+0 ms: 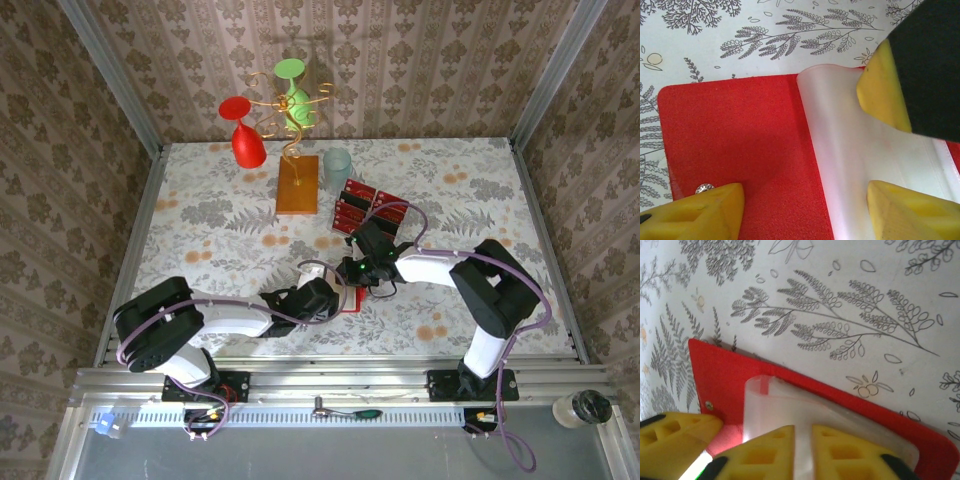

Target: Put the credit cards into the card holder

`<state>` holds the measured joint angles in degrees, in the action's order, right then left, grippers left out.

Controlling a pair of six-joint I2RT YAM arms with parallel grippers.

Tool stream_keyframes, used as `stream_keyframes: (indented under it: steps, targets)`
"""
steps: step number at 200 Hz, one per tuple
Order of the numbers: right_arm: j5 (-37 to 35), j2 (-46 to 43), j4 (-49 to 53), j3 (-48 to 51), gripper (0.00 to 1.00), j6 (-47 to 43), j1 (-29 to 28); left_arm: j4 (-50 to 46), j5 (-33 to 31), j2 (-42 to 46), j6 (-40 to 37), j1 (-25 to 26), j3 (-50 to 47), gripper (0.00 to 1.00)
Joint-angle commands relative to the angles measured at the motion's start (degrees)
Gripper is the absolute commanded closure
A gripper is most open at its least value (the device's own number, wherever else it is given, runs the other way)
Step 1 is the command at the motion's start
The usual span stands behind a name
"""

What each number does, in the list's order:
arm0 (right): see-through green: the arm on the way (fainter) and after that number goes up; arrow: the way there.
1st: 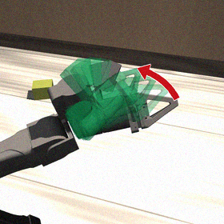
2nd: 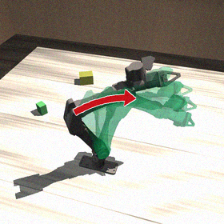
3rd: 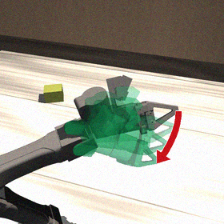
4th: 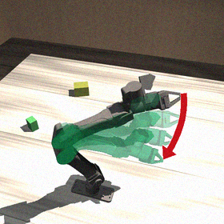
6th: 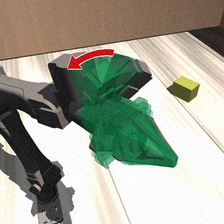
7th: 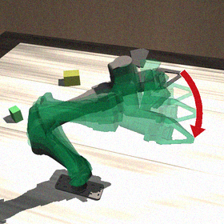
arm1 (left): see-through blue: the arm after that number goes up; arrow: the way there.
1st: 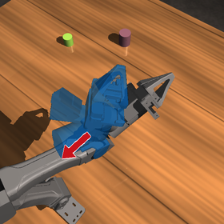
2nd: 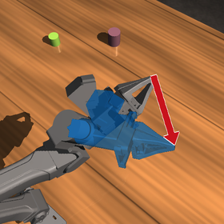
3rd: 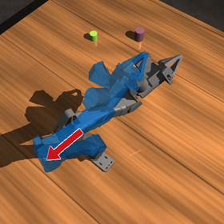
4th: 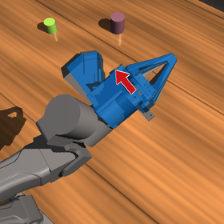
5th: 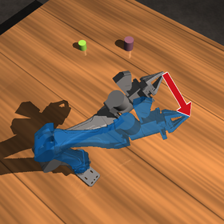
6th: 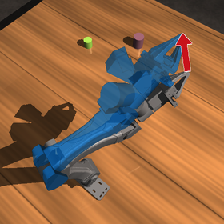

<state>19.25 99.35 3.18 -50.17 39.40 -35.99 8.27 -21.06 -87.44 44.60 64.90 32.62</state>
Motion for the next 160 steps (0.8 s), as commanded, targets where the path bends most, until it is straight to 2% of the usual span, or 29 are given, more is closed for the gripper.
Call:
stream_keyframes:
  steps: [1,23,63,160]
  targets:
    - [0.5,-4.3,3.7,-1.5,0.70,0.2,0.9,0.4,-0.6,-0.6,0.6,0.7,-1.0,0.35]
    - [-0.5,-6.5,4.9,-1.2,0.60,0.3,1.4,0.9,-0.8,-0.6,0.6,0.8,-1.1,0.35]
    - [-0.4,-6.2,4.1,0.1,0.54,1.0,1.5,1.1,-1.1,-0.5,0.7,1.0,-1.1,0.34]
    - [3.2,0.9,-0.7,-0.8,0.52,2.8,1.5,1.3,-1.6,0.2,0.8,1.1,-1.6,0.34]
